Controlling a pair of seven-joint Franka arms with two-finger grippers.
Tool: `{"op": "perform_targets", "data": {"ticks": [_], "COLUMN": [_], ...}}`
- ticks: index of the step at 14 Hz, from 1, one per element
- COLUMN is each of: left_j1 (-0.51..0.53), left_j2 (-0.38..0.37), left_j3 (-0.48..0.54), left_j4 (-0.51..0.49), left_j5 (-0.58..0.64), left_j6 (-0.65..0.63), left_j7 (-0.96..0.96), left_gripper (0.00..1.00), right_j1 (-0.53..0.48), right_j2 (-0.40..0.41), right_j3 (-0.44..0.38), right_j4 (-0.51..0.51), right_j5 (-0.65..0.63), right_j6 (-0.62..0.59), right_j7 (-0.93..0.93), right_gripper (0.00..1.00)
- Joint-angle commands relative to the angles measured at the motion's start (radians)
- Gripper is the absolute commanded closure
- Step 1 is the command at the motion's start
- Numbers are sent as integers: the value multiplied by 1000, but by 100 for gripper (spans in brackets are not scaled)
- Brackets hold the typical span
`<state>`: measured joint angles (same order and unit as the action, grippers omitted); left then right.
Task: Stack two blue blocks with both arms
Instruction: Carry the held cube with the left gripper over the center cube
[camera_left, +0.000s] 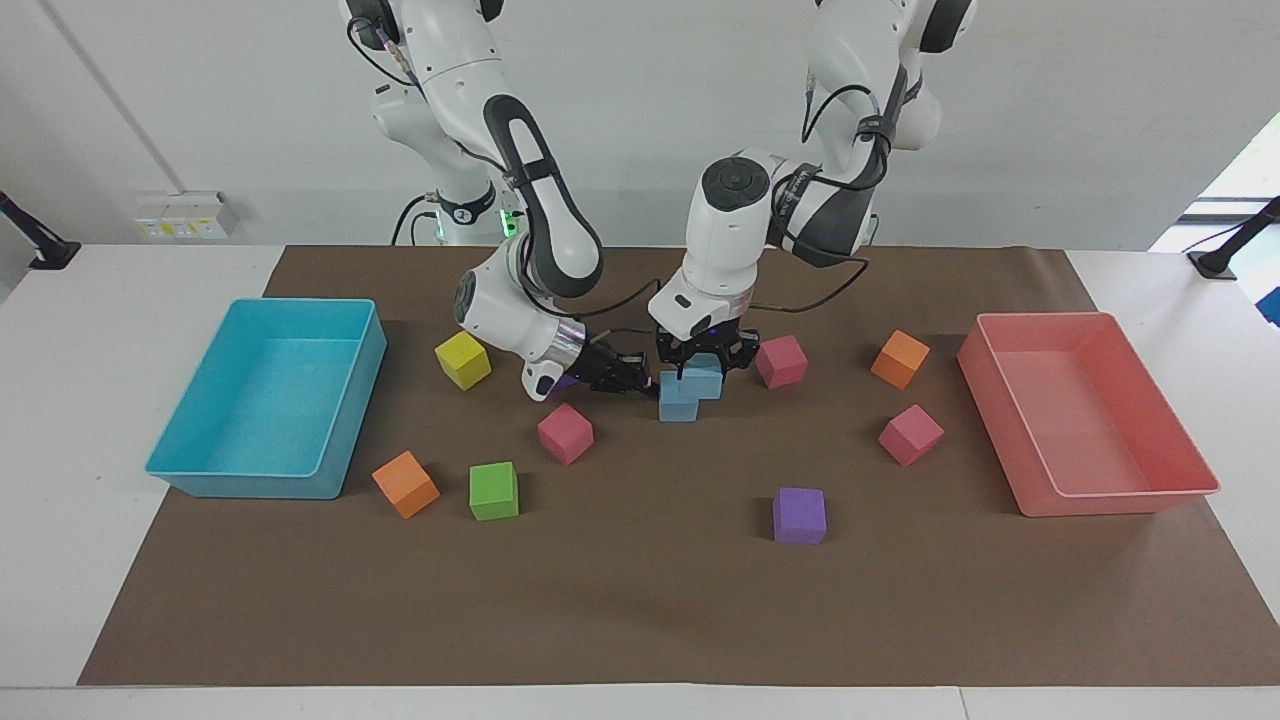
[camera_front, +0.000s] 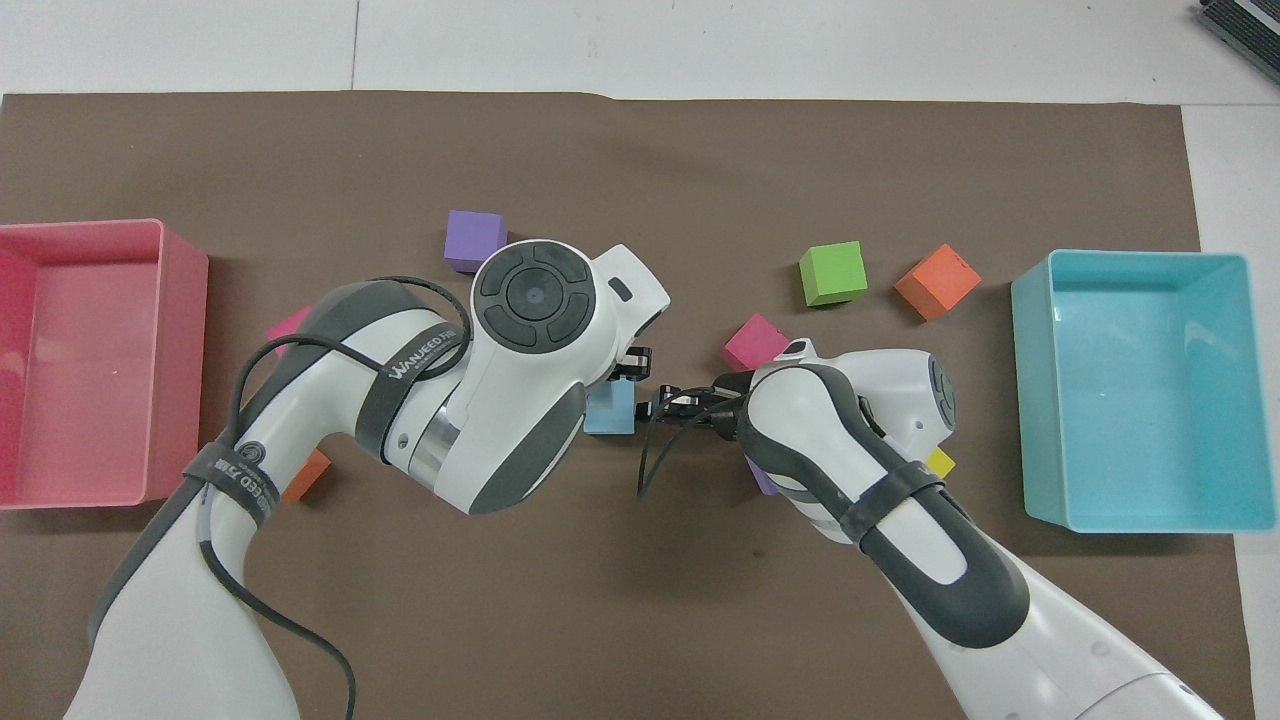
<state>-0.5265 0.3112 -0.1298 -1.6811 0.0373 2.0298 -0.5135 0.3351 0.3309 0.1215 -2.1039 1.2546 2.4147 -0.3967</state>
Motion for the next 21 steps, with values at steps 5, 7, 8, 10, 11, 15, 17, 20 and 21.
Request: {"op": "perform_targets", "data": {"ticks": [5,7,8,10,11,15,17,20,21], "left_j1": [-36,-41,-50,-52,-52,-58,-56,-56,-56], "left_j2": [45,49,49,48,48,48,48,48,48], "left_j3": [15,15,15,15,15,15,15,15,15], "left_j4": [4,-2,-9,-14,-14,-31,-32,-40,-40], "left_j5": [-11,-11,-11,-11,-11,-10,-10,-10,-10], "left_j6": [55,50,53,55,53,64,67,92,93], "left_j7": [-14,-14,-14,-13,-13,-11,-11,-11,-11], "left_gripper": [100,100,100,100,100,100,100,100,100], "right_j1": [-2,-2,-2,-2,-1,-2,-2,-1,-1], "right_j2": [16,16,16,16,16,14,14,14,14], "right_j3": [6,6,6,6,6,6,6,6,6], "right_j4": [13,13,13,13,12,12,12,12,12], "right_j5": [35,35,35,35,35,35,35,35,35], "right_j6": [17,15,15,15,15,15,15,15,14], "right_j7": [-42,-42,-42,-40,-39,-40,-39,-39,-34], "right_gripper": [100,100,100,100,100,100,100,100,100]}}
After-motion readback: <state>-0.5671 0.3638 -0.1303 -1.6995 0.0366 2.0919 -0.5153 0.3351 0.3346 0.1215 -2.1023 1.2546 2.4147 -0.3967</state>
